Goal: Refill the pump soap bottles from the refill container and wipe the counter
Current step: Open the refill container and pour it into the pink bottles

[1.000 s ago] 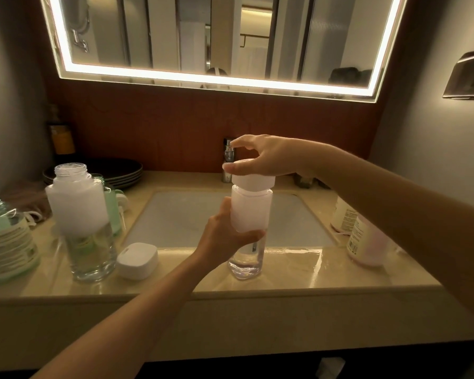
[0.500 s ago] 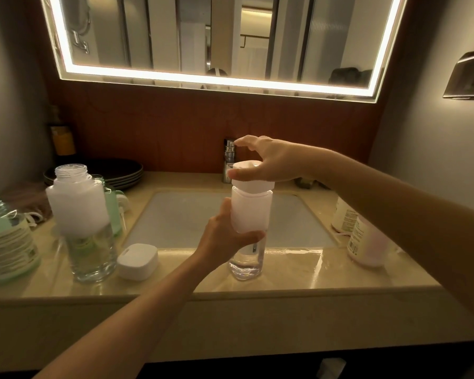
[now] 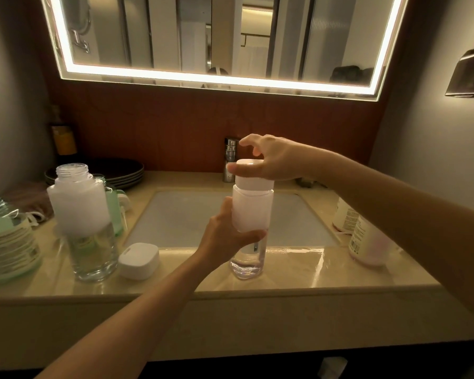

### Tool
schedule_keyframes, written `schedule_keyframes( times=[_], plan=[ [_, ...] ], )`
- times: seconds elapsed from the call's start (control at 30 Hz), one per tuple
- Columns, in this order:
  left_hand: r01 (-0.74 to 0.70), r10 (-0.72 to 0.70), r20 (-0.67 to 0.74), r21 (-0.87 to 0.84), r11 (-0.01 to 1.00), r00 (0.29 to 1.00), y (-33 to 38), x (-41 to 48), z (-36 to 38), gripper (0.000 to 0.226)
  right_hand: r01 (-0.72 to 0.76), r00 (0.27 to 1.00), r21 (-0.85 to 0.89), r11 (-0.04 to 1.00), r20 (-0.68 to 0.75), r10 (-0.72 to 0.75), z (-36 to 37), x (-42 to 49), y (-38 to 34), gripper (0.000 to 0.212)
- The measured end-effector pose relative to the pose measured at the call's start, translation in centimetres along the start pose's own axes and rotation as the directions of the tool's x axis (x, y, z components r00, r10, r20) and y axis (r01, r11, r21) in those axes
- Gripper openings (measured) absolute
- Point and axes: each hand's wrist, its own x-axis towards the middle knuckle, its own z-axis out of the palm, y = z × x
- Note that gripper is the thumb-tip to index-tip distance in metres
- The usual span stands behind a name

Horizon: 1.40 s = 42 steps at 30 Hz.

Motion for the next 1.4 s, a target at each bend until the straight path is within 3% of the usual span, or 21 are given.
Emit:
schedule_keyframes(
  times=[0.13,0.23,0.33,0.57,0.83,1.1,1.17,1.27,1.4],
  plan=[
    [0.003,-0.003,-0.005,0.004,1.0,1.0,0.0,0.0,0.0,0.073,-0.016,0.999,-0.153,0.988,-0.032,0.012,0.6,0.0,0.2,0.073],
    [0.002,-0.002,-0.01,0.012,1.0,1.0,-0.1,0.0,0.0,0.073,0.007,1.0,-0.028,1.0,0.002,-0.007,0.5,0.1,0.3,0.059],
    [-0.002,0.002,-0.003,0.014,1.0,1.0,-0.1,0.1,0.0,0.074,0.006,0.993,0.14,0.99,0.117,-0.023,-0.1,-0.2,0.3,0.063],
    [-0.012,0.012,-0.004,0.002,1.0,1.0,-0.2,0.1,0.1,0.074,-0.016,1.0,0.052,0.999,0.025,0.015,0.2,0.1,0.5,0.075],
    [-0.005,0.005,0.0,-0.01,1.0,1.0,-0.1,0.0,0.0,0.072,0.011,0.987,0.261,0.965,0.149,-0.052,-0.6,-0.4,0.8,0.066],
    [-0.009,0.009,0.003,-0.01,1.0,1.0,-0.3,0.1,0.1,0.073,-0.015,0.999,-0.013,1.0,-0.048,0.014,0.7,0.0,1.0,0.07],
    [-0.011,0.011,0.003,-0.006,1.0,1.0,-0.3,0.1,0.1,0.073,-0.01,0.998,0.018,1.0,-0.06,0.011,0.7,0.2,0.9,0.063],
    [-0.016,0.016,0.004,-0.004,1.0,1.0,-0.3,0.1,0.0,0.074,-0.017,0.999,0.175,0.984,0.03,0.012,0.1,0.1,0.8,0.055],
    [-0.021,0.021,0.005,-0.004,1.0,1.0,-0.2,0.1,0.0,0.075,-0.006,0.995,0.267,0.964,0.1,-0.021,-0.5,0.0,0.8,0.064]
  ],
)
